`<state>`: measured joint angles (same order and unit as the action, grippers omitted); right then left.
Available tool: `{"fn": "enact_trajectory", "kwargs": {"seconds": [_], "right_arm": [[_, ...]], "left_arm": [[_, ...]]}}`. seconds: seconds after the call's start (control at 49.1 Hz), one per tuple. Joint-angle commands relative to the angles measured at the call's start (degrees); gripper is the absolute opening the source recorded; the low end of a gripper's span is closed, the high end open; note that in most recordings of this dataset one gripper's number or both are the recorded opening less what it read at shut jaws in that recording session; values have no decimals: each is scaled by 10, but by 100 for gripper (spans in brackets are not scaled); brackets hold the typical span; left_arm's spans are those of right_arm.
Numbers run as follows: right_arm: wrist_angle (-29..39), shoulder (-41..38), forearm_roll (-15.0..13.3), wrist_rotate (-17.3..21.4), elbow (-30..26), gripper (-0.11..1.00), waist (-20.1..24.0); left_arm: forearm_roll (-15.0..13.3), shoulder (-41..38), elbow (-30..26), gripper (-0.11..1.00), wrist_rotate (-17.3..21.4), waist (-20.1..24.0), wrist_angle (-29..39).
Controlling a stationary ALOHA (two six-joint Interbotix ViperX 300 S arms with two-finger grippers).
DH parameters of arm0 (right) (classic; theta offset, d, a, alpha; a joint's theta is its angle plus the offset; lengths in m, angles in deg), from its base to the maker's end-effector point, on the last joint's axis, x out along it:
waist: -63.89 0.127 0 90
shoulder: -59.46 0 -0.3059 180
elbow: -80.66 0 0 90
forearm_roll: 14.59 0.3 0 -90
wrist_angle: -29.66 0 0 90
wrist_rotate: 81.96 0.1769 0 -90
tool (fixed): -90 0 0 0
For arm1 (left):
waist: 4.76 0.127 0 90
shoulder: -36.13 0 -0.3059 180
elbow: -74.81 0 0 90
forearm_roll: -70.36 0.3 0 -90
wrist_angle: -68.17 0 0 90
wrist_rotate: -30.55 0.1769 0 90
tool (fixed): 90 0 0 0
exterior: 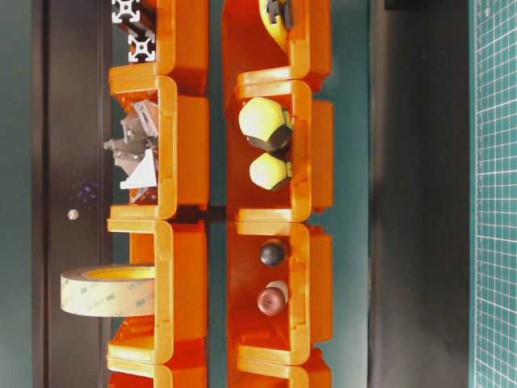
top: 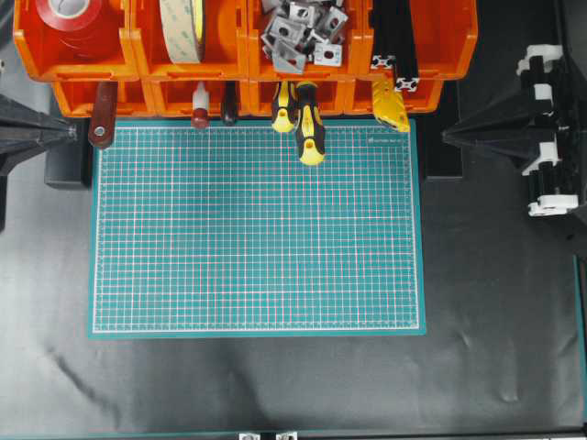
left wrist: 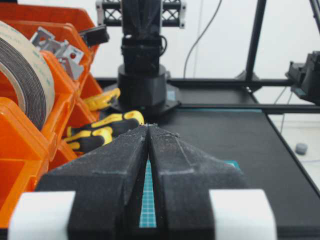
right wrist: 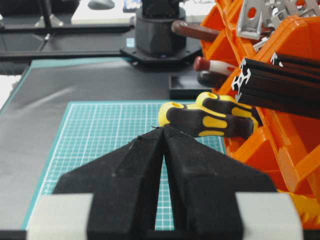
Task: Pick scraper from container rack with left arm.
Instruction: 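Move the left gripper from rest toward the rack's left side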
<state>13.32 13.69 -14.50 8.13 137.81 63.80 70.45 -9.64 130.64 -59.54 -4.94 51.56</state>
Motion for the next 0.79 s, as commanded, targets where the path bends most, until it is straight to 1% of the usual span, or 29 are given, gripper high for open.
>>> {"fn": "enact_trajectory", "kwargs": {"seconds": [0.0,0.041,0.102,0.244,0.306,0.387,0.469,0.57,0.713,0.774], "right_arm": [[-11,-4,2,7,-18,2,-4],[-14,-3,4,7,-18,3,-9],[-16,-1,8,7,-22,1,-11],[-7,-1,15,7,-25,1,-12],[-3,-1,17,7,-25,1,-12],[-2,-1,25,12,-25,1,-12],[-7,0,46,29,-25,1,-14],[-6,2,50,43,-25,1,-18],[-6,4,50,48,-26,1,-18],[-8,5,50,49,-26,1,-18]], "left_arm": [[26,-15,-25,6,-6,4,25],[25,-16,-42,6,-6,4,62],[26,-15,-70,0,-4,4,116],[31,-16,-149,0,18,-2,251],[32,-19,-183,0,34,-7,308],[32,-29,-227,0,69,-14,385],[32,-41,-265,0,101,-16,466],[37,-62,-308,0,125,-19,555],[59,-105,-346,0,127,-39,642],[63,-125,-359,0,125,-44,681]]}}
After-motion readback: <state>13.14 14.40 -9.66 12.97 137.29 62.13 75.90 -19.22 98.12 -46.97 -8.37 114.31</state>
